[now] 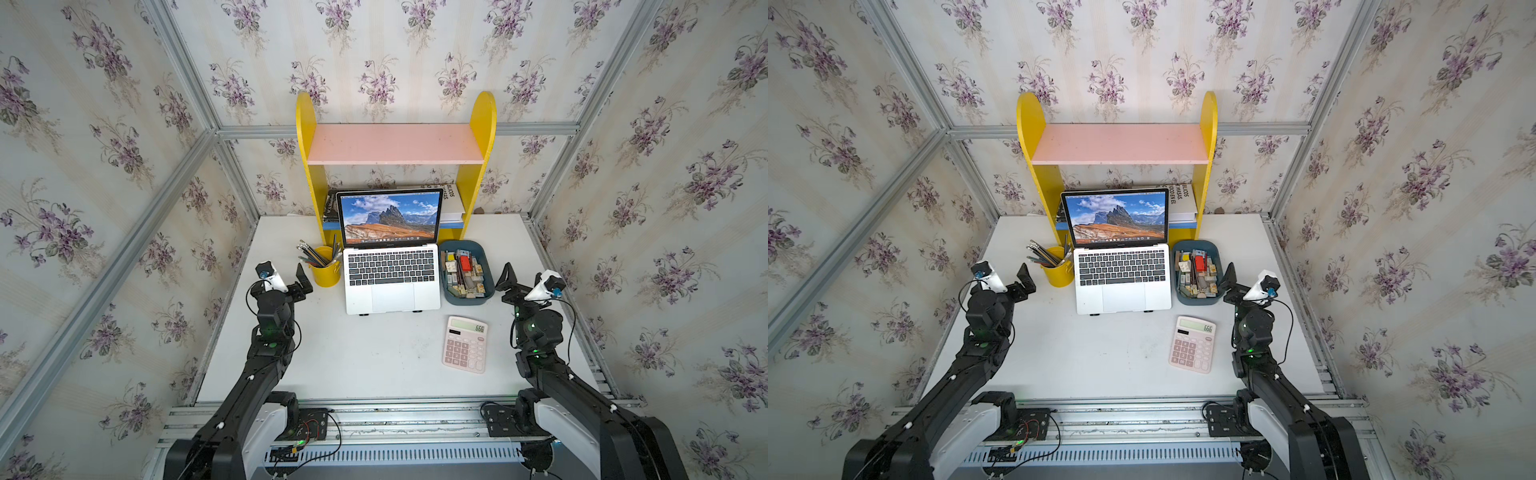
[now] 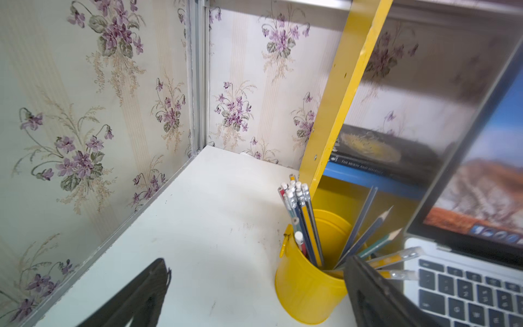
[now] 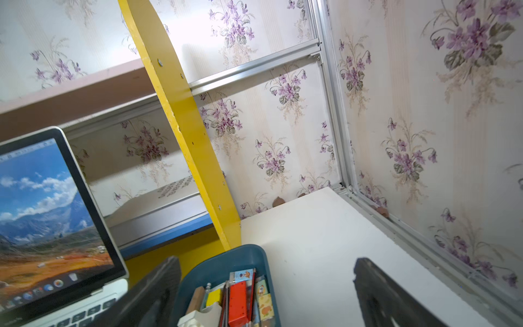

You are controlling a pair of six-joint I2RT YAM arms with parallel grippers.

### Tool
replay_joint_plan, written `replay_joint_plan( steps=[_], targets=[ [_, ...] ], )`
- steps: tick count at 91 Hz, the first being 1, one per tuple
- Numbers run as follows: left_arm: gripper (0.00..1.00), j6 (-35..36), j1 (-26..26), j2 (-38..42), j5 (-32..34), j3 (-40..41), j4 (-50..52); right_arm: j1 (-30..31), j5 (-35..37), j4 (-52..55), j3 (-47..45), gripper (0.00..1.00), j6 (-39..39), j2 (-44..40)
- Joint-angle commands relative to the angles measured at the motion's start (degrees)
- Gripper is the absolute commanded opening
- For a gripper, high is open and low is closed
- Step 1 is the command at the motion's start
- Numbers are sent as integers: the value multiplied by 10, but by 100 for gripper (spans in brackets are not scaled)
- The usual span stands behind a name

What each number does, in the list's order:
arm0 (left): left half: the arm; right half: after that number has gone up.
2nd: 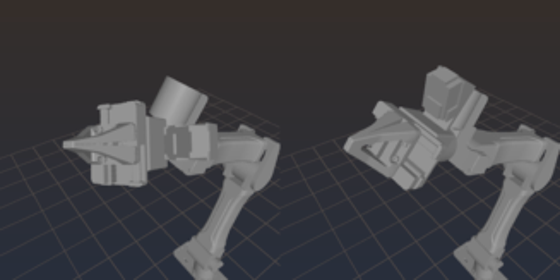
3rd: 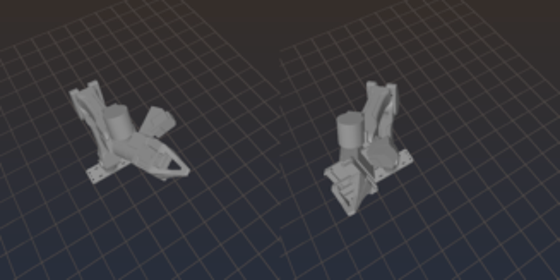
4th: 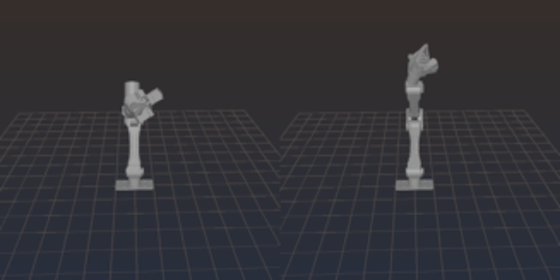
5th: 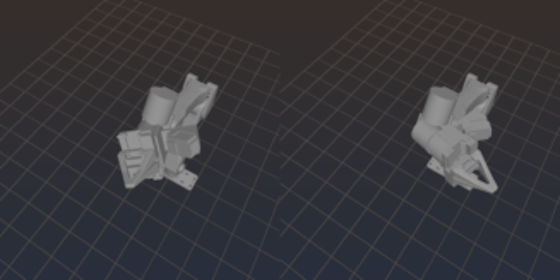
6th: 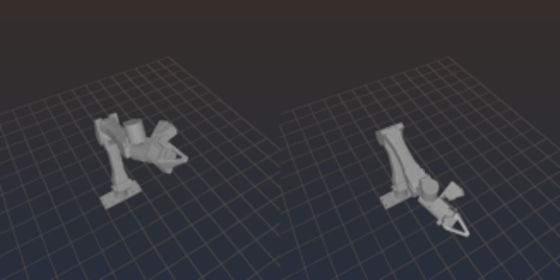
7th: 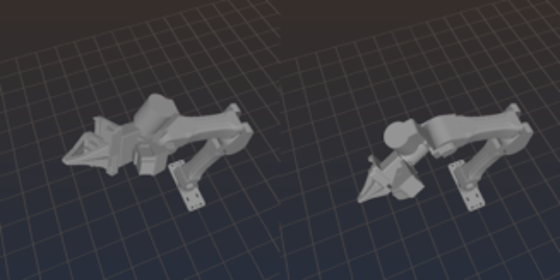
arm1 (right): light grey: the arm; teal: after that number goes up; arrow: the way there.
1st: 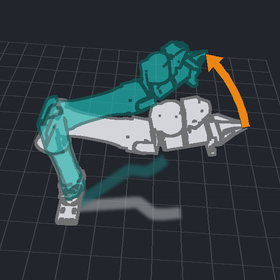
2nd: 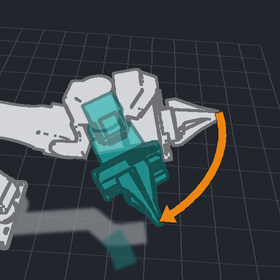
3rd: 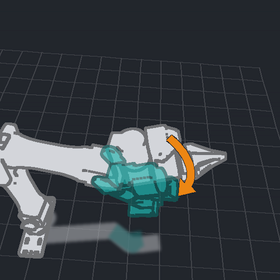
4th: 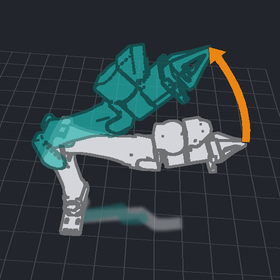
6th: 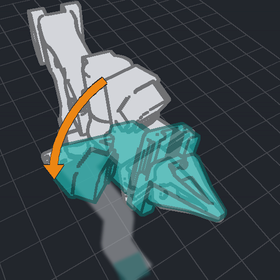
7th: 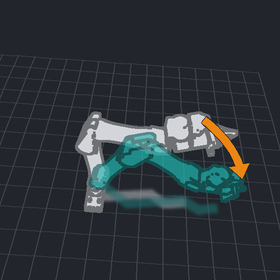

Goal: Close the laptop lid and set it aside
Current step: Close the lid of the laptop.

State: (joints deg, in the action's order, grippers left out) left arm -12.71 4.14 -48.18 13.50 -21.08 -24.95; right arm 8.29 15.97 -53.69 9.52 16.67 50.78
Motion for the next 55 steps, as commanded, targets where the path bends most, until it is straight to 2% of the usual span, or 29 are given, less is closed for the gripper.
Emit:
replay_joint_plan(
  steps=[1, 12, 18, 31, 42, 55],
  targets=[
    [100, -128, 1, 40, -31, -23, 148, 0, -32, 176, 39, 100, 117, -35],
    [99, -221, -1, 63, -86, -37, 198, -1, -36, 281, 81, 100, 149, -62],
    [99, -240, -1, 67, -131, -38, 200, 0, -61, 309, 99, 100, 140, -71],
    [99, -247, -3, 79, -185, -60, 242, 0, -175, 302, 127, 100, 121, -70],
    [99, -247, -3, 92, -217, -72, 276, 0, -280, 286, 166, 100, 104, -35],
    [99, -265, -3, 99, -254, -60, 286, 1, -354, 300, 229, 100, 107, 24]
  ],
)
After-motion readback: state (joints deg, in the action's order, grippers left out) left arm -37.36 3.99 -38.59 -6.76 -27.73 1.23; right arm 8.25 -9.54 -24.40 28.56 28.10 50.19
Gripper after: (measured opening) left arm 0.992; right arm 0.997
